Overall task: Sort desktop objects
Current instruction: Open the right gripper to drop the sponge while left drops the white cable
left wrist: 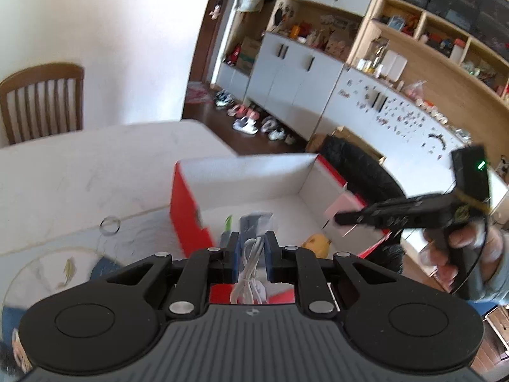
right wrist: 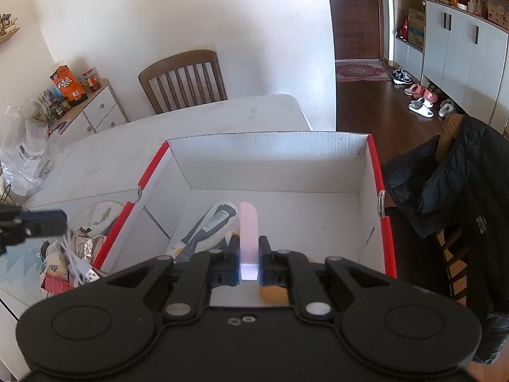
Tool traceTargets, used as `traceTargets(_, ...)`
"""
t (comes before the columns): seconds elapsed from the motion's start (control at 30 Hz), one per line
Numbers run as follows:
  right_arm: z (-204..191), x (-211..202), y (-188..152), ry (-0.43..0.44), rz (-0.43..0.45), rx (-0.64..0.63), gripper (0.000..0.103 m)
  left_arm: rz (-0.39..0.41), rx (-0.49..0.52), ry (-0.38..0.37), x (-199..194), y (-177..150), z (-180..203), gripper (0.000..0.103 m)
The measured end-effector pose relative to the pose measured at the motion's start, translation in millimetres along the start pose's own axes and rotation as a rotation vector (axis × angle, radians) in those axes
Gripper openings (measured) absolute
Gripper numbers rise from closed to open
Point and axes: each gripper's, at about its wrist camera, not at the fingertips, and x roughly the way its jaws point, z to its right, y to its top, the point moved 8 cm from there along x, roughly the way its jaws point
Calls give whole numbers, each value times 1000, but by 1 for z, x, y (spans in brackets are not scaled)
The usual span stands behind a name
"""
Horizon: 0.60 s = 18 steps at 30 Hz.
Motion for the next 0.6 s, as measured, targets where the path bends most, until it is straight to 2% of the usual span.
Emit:
traceTargets(0.13, 3, 5, 2, -1, -12, -3, 10, 24, 21, -26, 7, 19, 15, 14)
traceTargets(0.23, 5, 15, 2, -9, -34, -11, 10, 8, 39, -30, 31, 27, 22, 14)
traceTargets(0.4, 8, 37, -1, -40, -86, -32, 10, -90, 49, -10, 83, 17, 23, 14)
traceTargets(0.6, 16, 54, -6, -87, -125, -42, 10, -172, 73, 12, 116, 3, 19, 14)
